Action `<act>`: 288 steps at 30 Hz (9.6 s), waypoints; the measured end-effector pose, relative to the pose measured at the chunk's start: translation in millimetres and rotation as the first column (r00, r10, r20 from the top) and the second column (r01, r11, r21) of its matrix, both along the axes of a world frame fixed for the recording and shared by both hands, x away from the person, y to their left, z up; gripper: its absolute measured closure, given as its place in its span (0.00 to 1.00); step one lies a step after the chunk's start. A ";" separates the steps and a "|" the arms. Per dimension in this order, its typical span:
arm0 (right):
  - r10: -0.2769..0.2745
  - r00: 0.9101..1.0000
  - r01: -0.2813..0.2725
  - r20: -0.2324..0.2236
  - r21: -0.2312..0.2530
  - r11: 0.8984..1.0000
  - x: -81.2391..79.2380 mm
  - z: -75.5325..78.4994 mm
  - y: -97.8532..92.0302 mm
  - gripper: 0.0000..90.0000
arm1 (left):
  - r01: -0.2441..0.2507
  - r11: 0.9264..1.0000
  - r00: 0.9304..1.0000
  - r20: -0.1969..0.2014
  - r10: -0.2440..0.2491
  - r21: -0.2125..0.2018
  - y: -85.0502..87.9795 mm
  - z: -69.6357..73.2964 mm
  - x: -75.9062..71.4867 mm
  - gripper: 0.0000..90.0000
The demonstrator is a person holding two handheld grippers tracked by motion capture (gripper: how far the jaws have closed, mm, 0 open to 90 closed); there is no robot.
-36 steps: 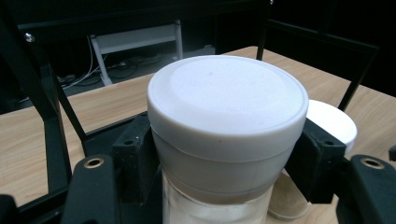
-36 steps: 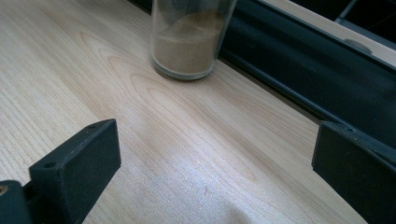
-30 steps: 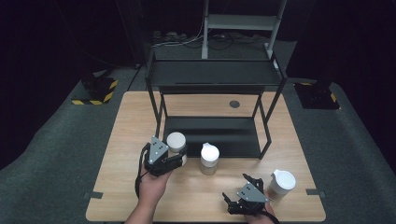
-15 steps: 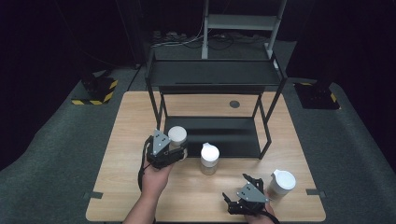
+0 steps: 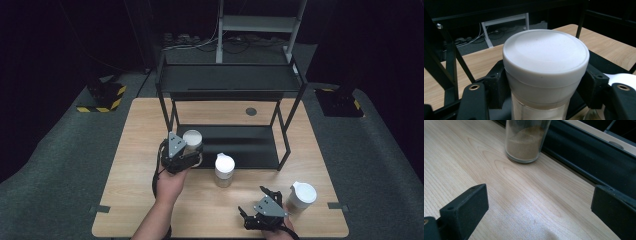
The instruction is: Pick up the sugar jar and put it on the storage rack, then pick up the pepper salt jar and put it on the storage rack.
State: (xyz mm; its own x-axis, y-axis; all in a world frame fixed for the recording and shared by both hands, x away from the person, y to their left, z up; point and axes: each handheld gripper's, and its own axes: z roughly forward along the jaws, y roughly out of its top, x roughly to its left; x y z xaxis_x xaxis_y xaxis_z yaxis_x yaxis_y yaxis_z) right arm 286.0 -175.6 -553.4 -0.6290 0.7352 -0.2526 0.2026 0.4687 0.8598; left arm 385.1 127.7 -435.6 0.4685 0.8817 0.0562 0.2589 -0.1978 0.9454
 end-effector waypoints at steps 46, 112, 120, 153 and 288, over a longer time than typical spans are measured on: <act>0.015 1.000 -0.015 0.005 -0.007 1.000 -0.9 -0.3 0.5 0.00 | -0.075 0.997 0.993 -0.090 0.075 0.012 -7.2 -27.7 49.5 0.37; 0.017 1.000 -0.017 0.008 -0.016 1.000 -1.3 -0.4 1.1 0.00 | -0.051 0.998 0.998 -0.034 0.052 0.034 -12.3 -21.9 40.4 0.14; 0.017 1.000 -0.017 0.008 -0.018 1.000 -1.4 -0.4 1.0 0.00 | -0.045 0.999 0.999 -0.020 0.046 0.015 -10.0 -14.4 34.3 0.07; 0.018 1.000 -0.018 0.010 -0.022 1.000 -1.5 -0.5 1.4 0.00 | 0.013 1.000 0.999 0.032 -0.012 -0.025 6.2 4.7 -14.8 0.00; 0.049 0.996 -0.051 0.079 0.020 0.999 -7.5 20.9 28.0 0.00 | 0.152 0.943 0.985 -0.118 -0.122 0.295 35.9 -118.7 -107.8 0.01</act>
State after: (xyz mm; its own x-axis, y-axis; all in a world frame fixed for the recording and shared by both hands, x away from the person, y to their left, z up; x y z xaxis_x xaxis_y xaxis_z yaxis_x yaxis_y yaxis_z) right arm 278.5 -147.6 -532.5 -0.6441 0.7094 -0.2863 0.1112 0.4571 0.8824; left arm 277.3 163.6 -554.2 0.6002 0.7570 0.2583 0.2960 -0.5102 0.8075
